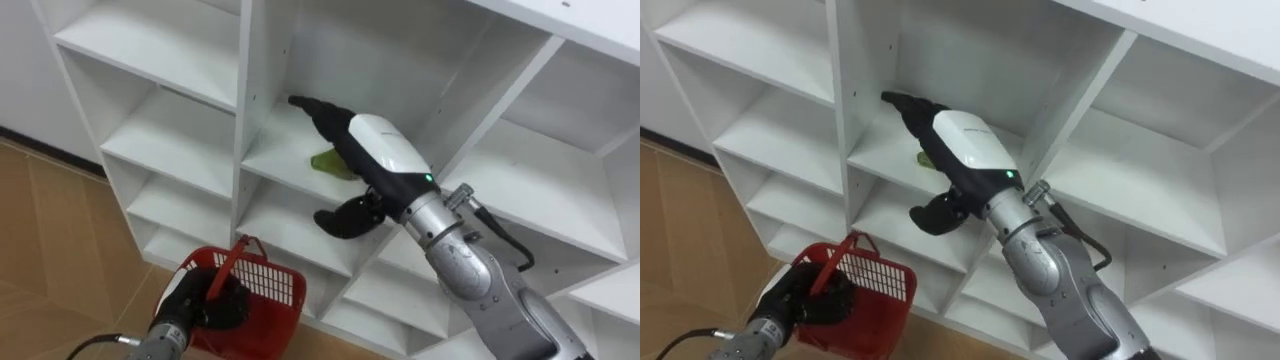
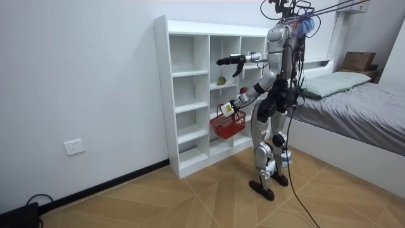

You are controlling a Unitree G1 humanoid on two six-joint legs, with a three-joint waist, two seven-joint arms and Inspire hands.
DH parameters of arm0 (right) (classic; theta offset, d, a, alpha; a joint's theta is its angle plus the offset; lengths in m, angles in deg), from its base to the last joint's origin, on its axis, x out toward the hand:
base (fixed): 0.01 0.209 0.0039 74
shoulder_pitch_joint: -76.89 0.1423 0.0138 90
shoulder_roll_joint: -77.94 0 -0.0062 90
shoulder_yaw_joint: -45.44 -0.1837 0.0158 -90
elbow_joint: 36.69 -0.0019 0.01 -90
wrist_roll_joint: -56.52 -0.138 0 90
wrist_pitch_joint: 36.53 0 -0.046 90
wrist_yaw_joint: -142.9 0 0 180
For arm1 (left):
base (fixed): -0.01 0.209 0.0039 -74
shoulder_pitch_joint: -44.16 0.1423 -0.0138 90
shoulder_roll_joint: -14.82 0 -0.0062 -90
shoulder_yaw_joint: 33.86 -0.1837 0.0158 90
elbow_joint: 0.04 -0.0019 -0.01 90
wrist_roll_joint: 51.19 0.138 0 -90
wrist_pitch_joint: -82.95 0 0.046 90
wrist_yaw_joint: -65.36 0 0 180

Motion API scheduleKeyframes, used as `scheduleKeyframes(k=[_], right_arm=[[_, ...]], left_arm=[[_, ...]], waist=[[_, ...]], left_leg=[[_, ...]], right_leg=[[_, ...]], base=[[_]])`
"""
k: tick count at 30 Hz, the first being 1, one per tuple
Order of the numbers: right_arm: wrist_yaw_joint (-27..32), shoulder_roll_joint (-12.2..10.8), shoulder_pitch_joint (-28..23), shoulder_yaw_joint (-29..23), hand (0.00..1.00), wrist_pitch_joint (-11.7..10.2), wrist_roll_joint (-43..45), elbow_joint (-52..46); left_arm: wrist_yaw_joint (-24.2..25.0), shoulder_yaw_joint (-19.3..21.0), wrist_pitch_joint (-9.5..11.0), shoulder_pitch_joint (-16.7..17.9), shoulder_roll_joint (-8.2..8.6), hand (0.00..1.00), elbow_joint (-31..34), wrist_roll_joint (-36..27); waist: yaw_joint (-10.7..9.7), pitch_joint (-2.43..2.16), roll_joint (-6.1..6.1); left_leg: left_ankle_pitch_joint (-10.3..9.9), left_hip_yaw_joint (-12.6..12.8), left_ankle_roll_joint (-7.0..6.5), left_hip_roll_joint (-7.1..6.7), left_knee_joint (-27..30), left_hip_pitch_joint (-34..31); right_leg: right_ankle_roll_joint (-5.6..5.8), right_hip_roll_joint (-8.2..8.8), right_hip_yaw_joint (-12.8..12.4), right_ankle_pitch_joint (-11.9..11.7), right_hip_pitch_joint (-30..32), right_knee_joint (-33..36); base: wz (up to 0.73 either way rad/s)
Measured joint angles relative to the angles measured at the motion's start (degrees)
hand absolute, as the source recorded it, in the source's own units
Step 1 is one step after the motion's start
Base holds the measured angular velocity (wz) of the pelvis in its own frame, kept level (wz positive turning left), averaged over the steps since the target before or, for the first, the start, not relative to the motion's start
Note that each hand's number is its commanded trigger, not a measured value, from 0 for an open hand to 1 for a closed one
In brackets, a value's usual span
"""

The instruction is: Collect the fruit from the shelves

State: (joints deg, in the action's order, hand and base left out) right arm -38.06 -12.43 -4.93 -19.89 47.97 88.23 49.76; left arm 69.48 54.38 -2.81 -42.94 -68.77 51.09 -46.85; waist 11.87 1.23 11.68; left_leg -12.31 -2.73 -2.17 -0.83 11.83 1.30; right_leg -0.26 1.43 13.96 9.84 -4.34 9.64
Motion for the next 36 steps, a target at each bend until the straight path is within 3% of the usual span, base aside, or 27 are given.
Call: scheduleKeyframes(k=[9, 15, 16, 22, 24, 29, 31, 33, 34, 36], right_arm=[[2.58, 0.40, 0.69, -2.60, 0.00, -0.03, -1.10, 0.32], [3.74, 0.48, 2.85, -3.90, 0.00, 0.11, -5.54, 3.08], [4.05, 0.48, 2.89, -4.38, 0.00, 0.12, -5.77, 3.65], [5.39, 0.45, 5.28, -7.07, 0.00, 0.32, -7.21, 12.94], [5.91, 0.46, 6.79, -7.57, 0.00, 0.37, -7.47, 15.37], [8.43, 0.47, 7.80, -8.75, 0.00, 0.77, -12.79, 18.45], [9.04, 0.47, 7.86, -8.76, 0.00, 1.46, -12.85, 20.23], [9.07, 0.46, 8.51, -8.80, 0.00, 1.88, -12.66, 22.61], [9.07, 0.47, 9.02, -8.86, 0.00, 2.07, -12.72, 23.90], [9.08, 0.47, 9.43, -9.03, 0.00, 2.44, -12.87, 24.84]], left_arm=[[0.14, 0.54, -0.10, 0.96, -0.03, 1.00, -0.20, 1.00], [0.59, 2.75, -0.21, 1.65, 0.44, 1.00, -0.21, 3.23], [0.48, 2.79, -0.45, 1.66, 0.42, 1.00, -0.20, 3.56], [1.73, 2.59, -2.25, 1.57, 1.26, 1.00, -0.17, 4.26], [1.82, 2.58, -2.46, 1.34, 1.26, 1.00, -0.17, 4.26], [1.61, 2.64, -3.59, 0.78, 1.23, 1.00, -0.17, 4.35], [1.67, 2.62, -4.11, 0.73, 1.14, 1.00, -0.17, 5.14], [2.02, 2.68, -4.53, 0.72, 1.07, 1.00, -0.17, 5.54], [2.68, 2.65, -4.80, 0.74, 1.08, 1.00, -0.17, 6.27], [3.45, 2.59, -5.43, 0.75, 1.12, 1.00, -0.17, 6.93]], waist=[[1.26, -0.23, 0.39], [1.34, 0.06, 1.49], [1.28, 0.29, 1.55], [1.22, 0.14, 2.84], [1.09, 0.30, 2.65], [1.41, 0.20, 2.89], [1.42, 0.49, 2.94], [1.95, 0.29, 3.89], [2.23, 0.47, 3.93], [2.49, 0.39, 4.16]], left_leg=[[0.00, -1.37, 0.00, -0.11, -0.05, 0.42], [0.02, -2.63, 0.00, -0.83, 0.38, 0.58], [0.01, -2.99, 0.01, -0.88, 0.54, 0.37], [-0.10, -4.18, -0.01, -0.97, 2.14, -0.86], [-0.30, -4.26, 0.11, -0.97, 3.10, -1.52], [-0.40, -4.80, 0.29, -0.99, 3.93, -2.75], [-0.38, -5.20, 0.34, -1.01, 3.95, -3.09], [-0.31, -5.28, 0.45, -1.00, 4.23, -3.90], [-0.34, -5.35, 0.50, -1.01, 4.90, -4.65], [-0.35, -5.47, 0.51, -1.01, 5.83, -5.52]], right_leg=[[0.00, -0.01, 0.46, 0.00, -0.87, -0.14], [0.03, 0.11, 1.19, 0.02, -2.18, -1.09], [0.03, 0.14, 1.81, 0.02, -2.20, -1.08], [0.05, 0.40, 3.11, 0.01, -2.28, -0.98], [0.07, 0.36, 3.42, 0.00, -2.07, -0.96], [0.06, 0.23, 3.72, 0.00, -1.48, -0.89], [0.06, 0.24, 4.13, -0.01, -1.23, -0.83], [0.02, 0.18, 4.16, -0.03, -0.50, -0.76], [-0.10, 0.10, 4.38, -0.10, -0.14, -0.79], [-0.14, 0.09, 4.70, -0.13, 0.48, -0.77]], base=[[0.09], [0.11], [0.16], [0.13], [0.00], [0.02], [0.08], [0.02], [0.09], [0.10]])
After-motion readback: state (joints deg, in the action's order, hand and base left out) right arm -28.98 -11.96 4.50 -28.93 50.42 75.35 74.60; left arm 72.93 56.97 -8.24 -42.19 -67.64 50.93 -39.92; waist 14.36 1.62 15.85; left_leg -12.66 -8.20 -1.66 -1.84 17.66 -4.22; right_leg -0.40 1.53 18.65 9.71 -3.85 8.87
